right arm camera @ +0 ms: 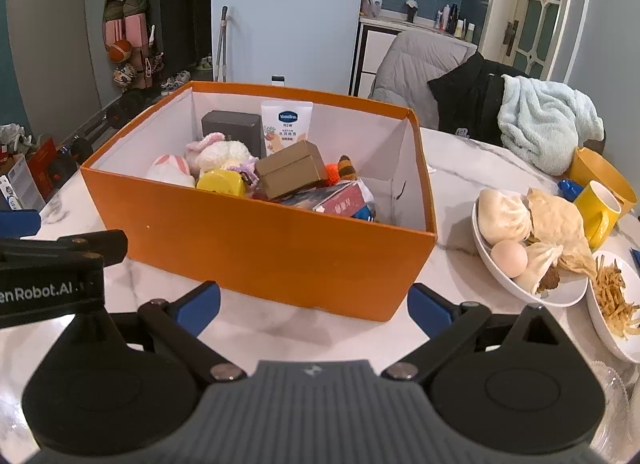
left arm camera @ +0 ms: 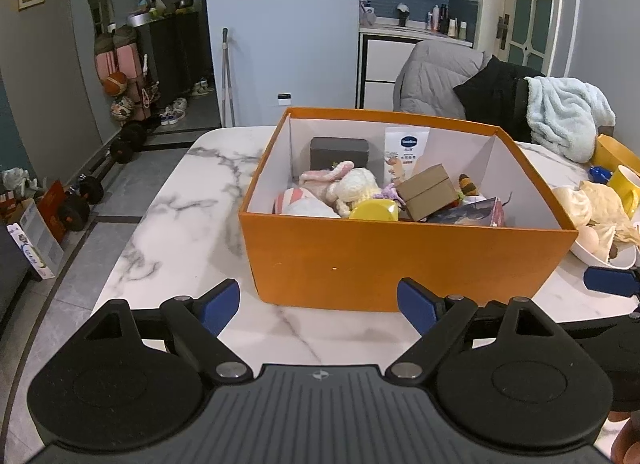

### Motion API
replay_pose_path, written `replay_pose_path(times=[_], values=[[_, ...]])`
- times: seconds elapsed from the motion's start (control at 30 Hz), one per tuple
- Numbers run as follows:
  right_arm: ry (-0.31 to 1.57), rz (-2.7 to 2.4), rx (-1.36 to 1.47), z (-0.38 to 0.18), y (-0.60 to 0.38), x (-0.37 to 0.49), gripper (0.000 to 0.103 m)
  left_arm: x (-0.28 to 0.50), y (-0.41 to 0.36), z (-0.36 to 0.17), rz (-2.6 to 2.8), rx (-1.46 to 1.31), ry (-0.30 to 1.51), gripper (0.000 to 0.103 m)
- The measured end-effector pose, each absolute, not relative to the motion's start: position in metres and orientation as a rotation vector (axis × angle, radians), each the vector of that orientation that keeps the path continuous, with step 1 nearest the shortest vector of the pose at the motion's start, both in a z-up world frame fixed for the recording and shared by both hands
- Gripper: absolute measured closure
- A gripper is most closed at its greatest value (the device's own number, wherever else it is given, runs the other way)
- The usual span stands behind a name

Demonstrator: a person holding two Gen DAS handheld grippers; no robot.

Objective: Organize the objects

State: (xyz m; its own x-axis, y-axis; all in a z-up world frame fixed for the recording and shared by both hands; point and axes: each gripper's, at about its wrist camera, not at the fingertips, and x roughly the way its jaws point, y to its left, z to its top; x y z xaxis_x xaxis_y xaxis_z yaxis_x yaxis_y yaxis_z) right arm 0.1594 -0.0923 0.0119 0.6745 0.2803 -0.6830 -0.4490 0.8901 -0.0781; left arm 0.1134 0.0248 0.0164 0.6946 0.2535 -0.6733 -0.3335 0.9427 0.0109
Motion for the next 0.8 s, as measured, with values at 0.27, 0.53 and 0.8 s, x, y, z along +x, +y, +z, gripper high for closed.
replay_pose_path(times=[0.27,0.53,0.8], values=[[0.743,0.412,-0.230,0.0091,-0.0912,0.1612,0.003,0.1152,0.0265,0.0159,0.333,-0.121,0.739,0.001],[0.743,0.411,-0.235,0.0089,-0.0893,0.1608,0.003,0.1165,0.0221,0.0171,0.305,-0.116,0.737,0.000],[0.744,0.412,-0.240,0.0087,-0.0888,0.1605,0.003,0.1146,0.0221,0.0192,0.317,-0.113,0.706,0.000]])
